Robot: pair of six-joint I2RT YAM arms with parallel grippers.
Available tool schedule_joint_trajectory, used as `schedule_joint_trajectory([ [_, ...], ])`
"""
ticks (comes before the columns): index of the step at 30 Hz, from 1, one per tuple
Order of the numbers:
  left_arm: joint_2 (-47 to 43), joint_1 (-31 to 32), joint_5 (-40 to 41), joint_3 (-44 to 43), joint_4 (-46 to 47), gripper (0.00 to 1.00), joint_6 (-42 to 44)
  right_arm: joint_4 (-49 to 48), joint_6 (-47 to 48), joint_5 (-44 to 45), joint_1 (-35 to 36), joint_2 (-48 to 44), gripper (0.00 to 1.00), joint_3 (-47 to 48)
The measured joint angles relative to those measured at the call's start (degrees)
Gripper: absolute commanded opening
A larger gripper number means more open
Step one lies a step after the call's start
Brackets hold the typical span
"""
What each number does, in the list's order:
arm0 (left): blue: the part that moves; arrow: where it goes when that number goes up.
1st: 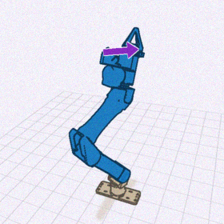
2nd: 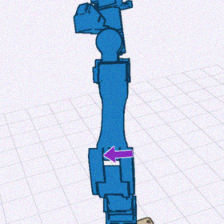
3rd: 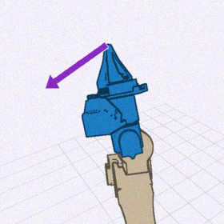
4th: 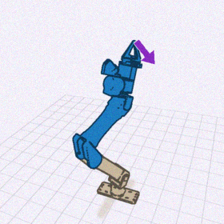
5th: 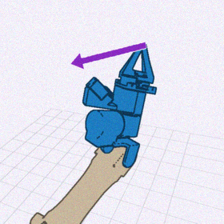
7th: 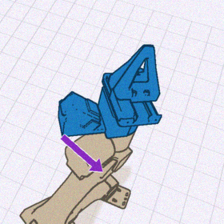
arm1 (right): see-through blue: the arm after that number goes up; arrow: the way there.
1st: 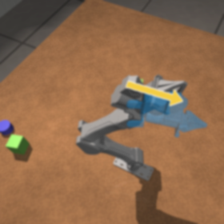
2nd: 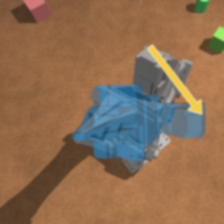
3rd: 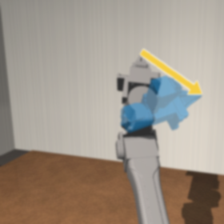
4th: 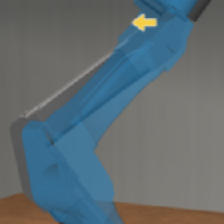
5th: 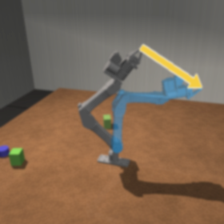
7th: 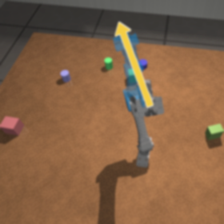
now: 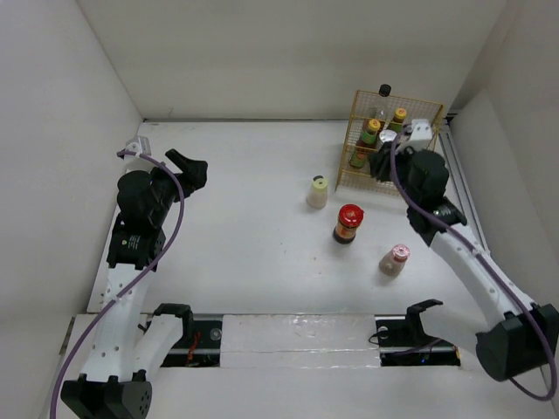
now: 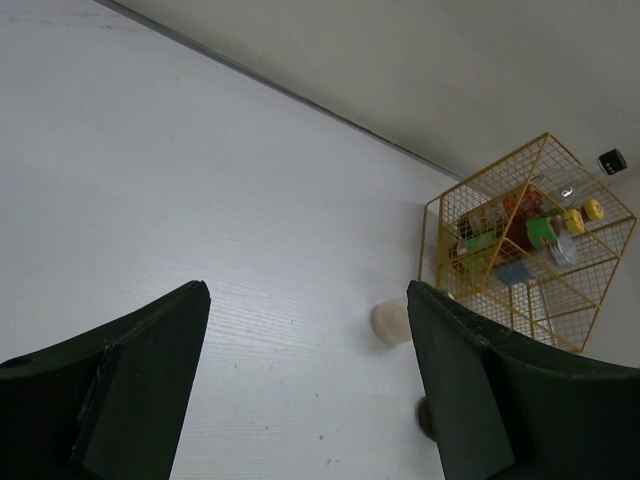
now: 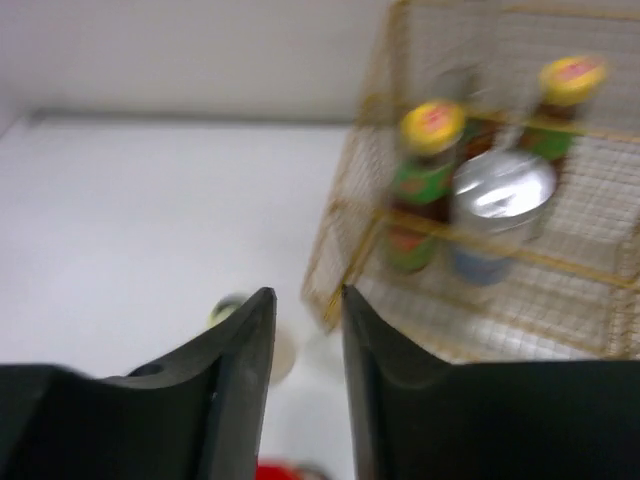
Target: Organize the condiment bottles
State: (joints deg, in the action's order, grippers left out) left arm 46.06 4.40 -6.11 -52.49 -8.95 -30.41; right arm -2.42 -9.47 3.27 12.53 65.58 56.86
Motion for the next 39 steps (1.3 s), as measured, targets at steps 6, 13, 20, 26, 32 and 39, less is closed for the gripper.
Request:
schedule_joint_trajectory([
  [6,0.0,0.0,-0.2,0.0,0.1,0.76,0.0,6.7,-1.4,1.2,11.9,-11.4,0.95,-13.0],
  [13,-0.1,0.0,-0.9,0.1,0.2,0.76,0.0,17.9,-1.9,2.6,17.5,-12.6,0.99,-14.7],
  [20,-0.3,0.0,-1.0,0.4,0.2,0.76,0.0,18.8,-2.2,2.7,18.3,-5.0,0.99,-14.7],
  [26,-0.4,0.0,-1.0,0.4,0.2,0.76,0.0,18.1,-2.1,3.7,18.4,-1.0,0.8,-14.7],
  [32,-0.4,0.0,-1.3,0.4,0.2,0.76,0.0,16.7,-1.9,7.7,19.1,-0.3,0.52,-14.7],
  [39,-0.4,0.0,-1.6,0.4,0.2,0.76,0.0,18.4,-1.1,10.4,18.9,-2.1,0.51,-13.9],
])
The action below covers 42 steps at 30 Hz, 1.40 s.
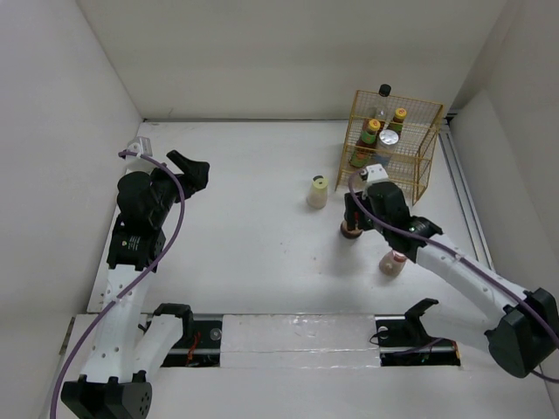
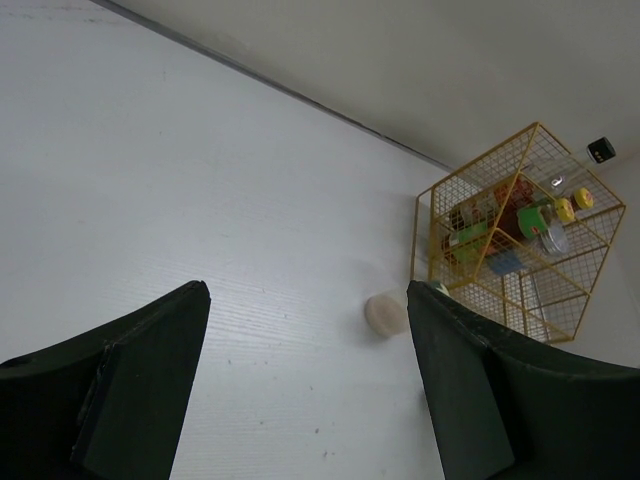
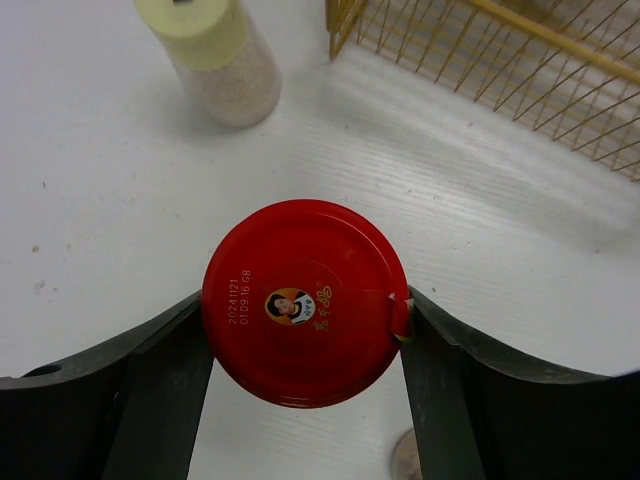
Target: Organize the condiment bottles
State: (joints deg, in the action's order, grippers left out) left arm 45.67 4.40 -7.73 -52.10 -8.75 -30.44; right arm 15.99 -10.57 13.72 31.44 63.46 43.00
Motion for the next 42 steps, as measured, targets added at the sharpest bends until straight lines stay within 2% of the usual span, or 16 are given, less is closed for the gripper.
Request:
schedule_joint_trajectory([
  [3,0.0,0.0,-0.3,0.0,0.1,0.76,0.0,2.0,1.3,0.1,-1.9,-3.0,0.49,3.0],
  [10,0.2,0.0,-1.1,0.1,0.5,0.76,0.0,-1.4,2.7,-0.4,-16.6,-3.5,0.49,16.0],
  [20,0.3,0.0,-1.0,0.1,0.9,0.76,0.0,-5.6,4.2,-5.9,-34.3,12.8,0.47,28.1],
  [28,1.3,0.0,-1.0,0.1,0.9,0.76,0.0,-6.8,4.5,-10.8,-37.9,22.5,0.47,36.5],
  [37,2.1,0.0,-1.0,0.1,0.8,0.76,0.0,-7.9,4.7,-12.3,-37.9,24.9,0.47,37.9],
  [42,2.1,0.0,-1.1,0.1,0.8,0.76,0.0,-10.8,4.7,-12.2,-37.9,26.9,0.47,35.0],
])
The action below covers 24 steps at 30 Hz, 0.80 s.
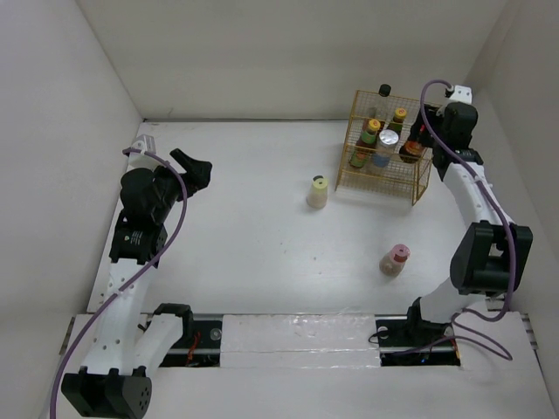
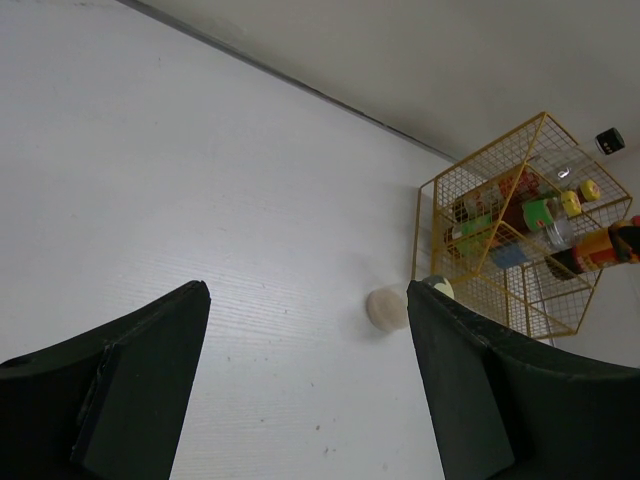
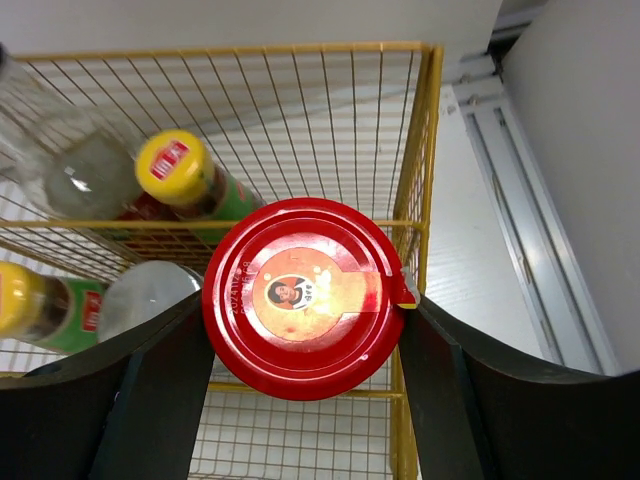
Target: Organize the condiment bottles
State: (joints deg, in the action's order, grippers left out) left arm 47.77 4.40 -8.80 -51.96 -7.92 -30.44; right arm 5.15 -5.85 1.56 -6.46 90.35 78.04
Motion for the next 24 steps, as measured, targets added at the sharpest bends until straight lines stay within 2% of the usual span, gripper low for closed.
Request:
schedule_joint_trajectory([
  [6,0.0,0.0,0.0,0.0,0.0,0.76,0.0,-1.2,-0.2,0.4,0.1,3.6,0.47,-3.0],
  [11,0.0,0.0,0.0,0.0,0.0,0.76,0.0,-1.4,-0.2,1.0,0.3,6.5,0.53,-3.6],
  [16,0.0,0.0,0.0,0.0,0.0,0.76,0.0,-2.9,-0.2,1.5,0.9,7.6,0.65,-4.0],
  [17,0.0,0.0,0.0,0.0,0.0,0.76,0.0,-2.9,-0.2,1.5,1.1,7.7,0.7,-4.0],
  [20,0.0,0.0,0.0,0.0,0.0,0.76,0.0,-3.4,-0.3,1.7,1.3,7.7,0.74,-4.5],
  [21,0.0,0.0,0.0,0.0,0.0,0.76,0.0,-3.6,-0.4,1.7,1.3,7.7,0.8,-4.6],
  [23,0.0,0.0,0.0,0.0,0.0,0.76,0.0,-4.2,-0.6,1.9,1.3,7.2,0.83,-4.9],
  [24,0.0,0.0,0.0,0.0,0.0,0.76,0.0,-4.4,-0.7,2.0,1.5,6.6,0.88,-5.0],
])
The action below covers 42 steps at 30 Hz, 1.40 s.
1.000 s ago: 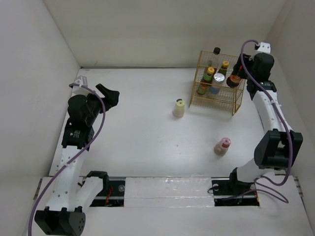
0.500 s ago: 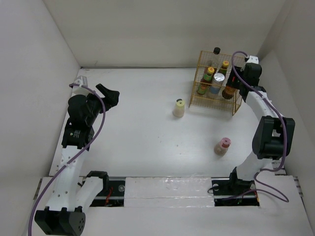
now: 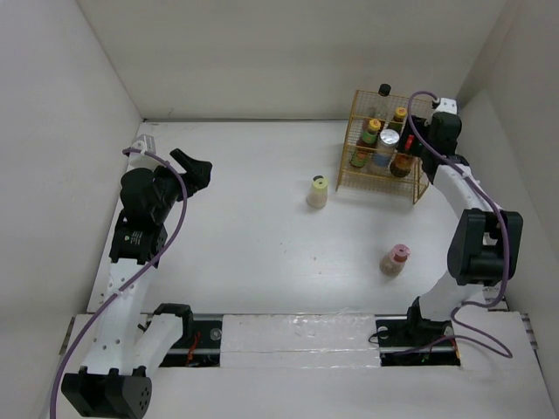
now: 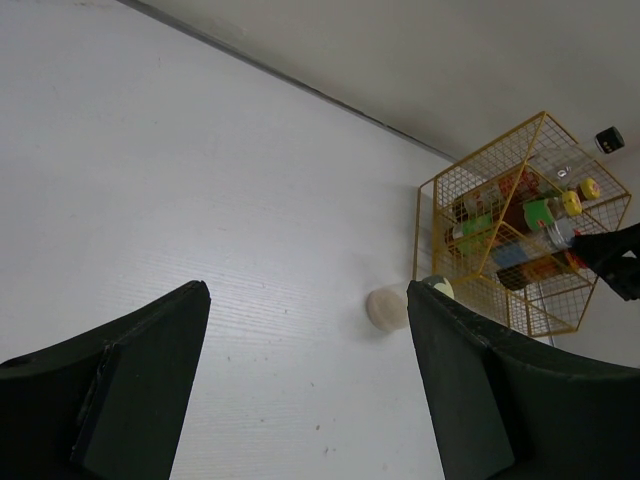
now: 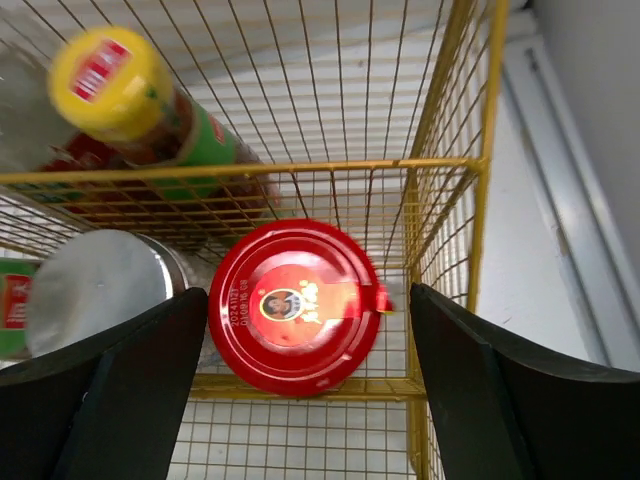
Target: Organize the condiment bottles
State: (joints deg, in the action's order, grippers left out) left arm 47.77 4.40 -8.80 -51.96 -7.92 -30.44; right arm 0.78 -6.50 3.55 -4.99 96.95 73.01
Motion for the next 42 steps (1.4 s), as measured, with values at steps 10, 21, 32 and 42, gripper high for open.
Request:
schedule_joint_trajectory([
  [10,0.0,0.0,0.0,0.0,0.0,0.76,0.0,-4.3,-1.0,2.6,5.2,-20.9,0.62,-5.4],
  [21,-0.2,0.0,-0.3,0.0,0.0,0.76,0.0,-10.8,-4.4,-0.3,36.2,-20.5,0.82,-22.2],
  [32,-1.7,0.0,-0.9,0.0,0.0,0.76,0.0,-9.1,-4.5,3.9,39.1,-9.8,0.89,-21.4],
  [42,-1.7,0.0,-1.5,0.0,0.0,0.76,0.0,-9.0,-4.3,8.4,38.3,-1.6,0.79,-14.8],
])
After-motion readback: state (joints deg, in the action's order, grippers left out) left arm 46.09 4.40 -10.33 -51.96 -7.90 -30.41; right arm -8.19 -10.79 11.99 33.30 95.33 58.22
